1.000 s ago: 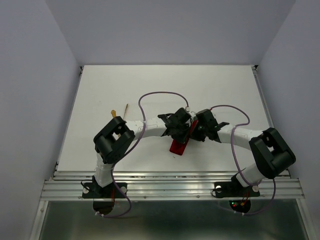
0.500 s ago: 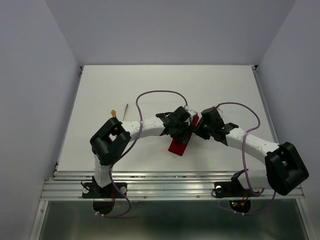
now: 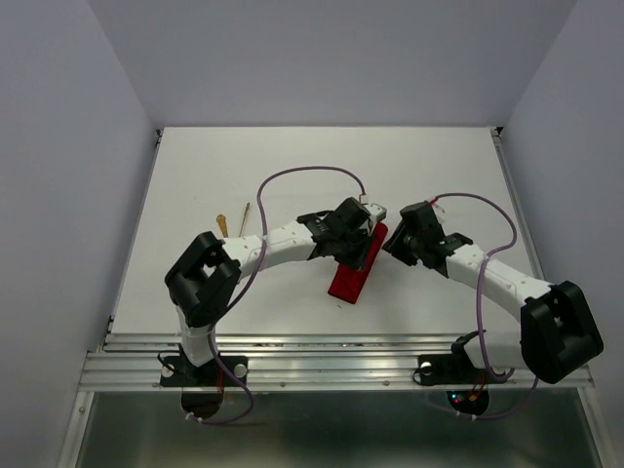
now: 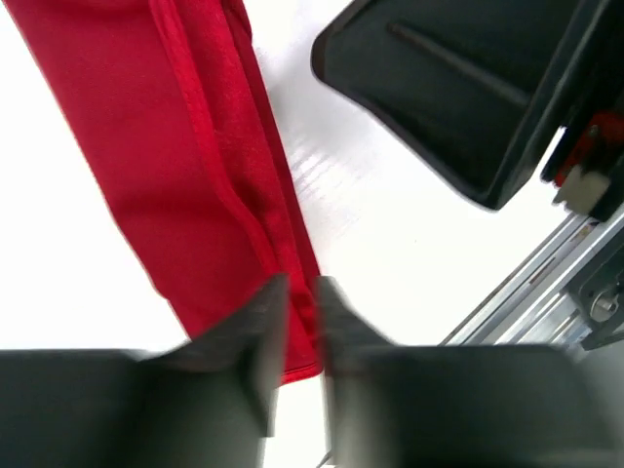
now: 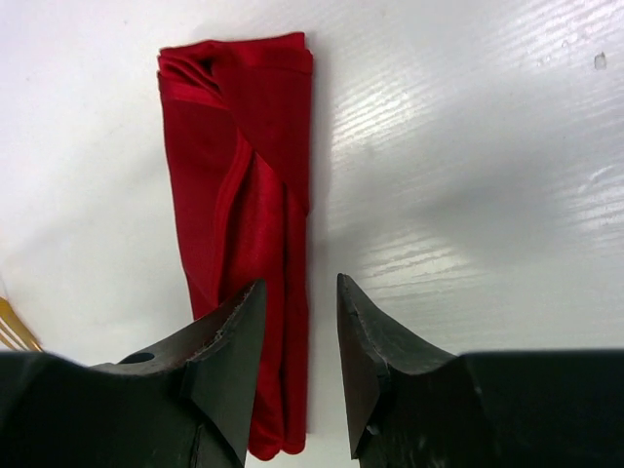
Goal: Fold the napkin into a case and place the utensils inside
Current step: Smooth out the smaller rectangle-folded napkin at the center of the board.
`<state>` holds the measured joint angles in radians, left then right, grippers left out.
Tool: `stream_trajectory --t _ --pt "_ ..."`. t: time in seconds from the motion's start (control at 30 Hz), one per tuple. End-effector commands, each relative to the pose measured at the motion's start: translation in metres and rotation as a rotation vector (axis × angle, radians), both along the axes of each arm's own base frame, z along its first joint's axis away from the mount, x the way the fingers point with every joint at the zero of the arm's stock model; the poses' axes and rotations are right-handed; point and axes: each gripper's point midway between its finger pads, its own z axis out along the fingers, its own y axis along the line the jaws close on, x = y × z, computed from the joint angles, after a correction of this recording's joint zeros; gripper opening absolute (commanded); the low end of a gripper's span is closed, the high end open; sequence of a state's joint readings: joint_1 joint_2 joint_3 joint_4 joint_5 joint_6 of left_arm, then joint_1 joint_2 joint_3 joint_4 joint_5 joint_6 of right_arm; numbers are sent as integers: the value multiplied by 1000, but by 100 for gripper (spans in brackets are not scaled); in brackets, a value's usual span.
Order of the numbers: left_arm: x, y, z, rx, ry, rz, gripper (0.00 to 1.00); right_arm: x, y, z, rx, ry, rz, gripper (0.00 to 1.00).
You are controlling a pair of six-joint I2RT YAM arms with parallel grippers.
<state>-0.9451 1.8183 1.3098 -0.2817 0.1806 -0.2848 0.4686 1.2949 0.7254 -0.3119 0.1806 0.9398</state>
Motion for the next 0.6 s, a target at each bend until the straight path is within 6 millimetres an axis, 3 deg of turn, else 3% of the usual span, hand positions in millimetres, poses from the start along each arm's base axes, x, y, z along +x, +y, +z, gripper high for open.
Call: stream_trajectory --t 0.0,0.03,0.17,0.3,0.33,0.57 --pt "27 -3 54 -120 -78 40 16 18 -7 22 -7 -56 -25 41" --pt "31 -2 54 -129 -70 50 0 19 -6 25 -5 -63 -24 41" --pt "55 5 51 -152 -59 124 0 23 -12 28 -10 -66 -34 41" --pt "73 12 30 -111 -28 192 0 25 -9 27 -16 -58 -18 41" --pt "74 12 19 -92 -10 194 0 27 -12 26 -19 -54 -23 41" --pt "64 -5 -2 -111 66 138 0 40 -7 19 -23 -16 1 40"
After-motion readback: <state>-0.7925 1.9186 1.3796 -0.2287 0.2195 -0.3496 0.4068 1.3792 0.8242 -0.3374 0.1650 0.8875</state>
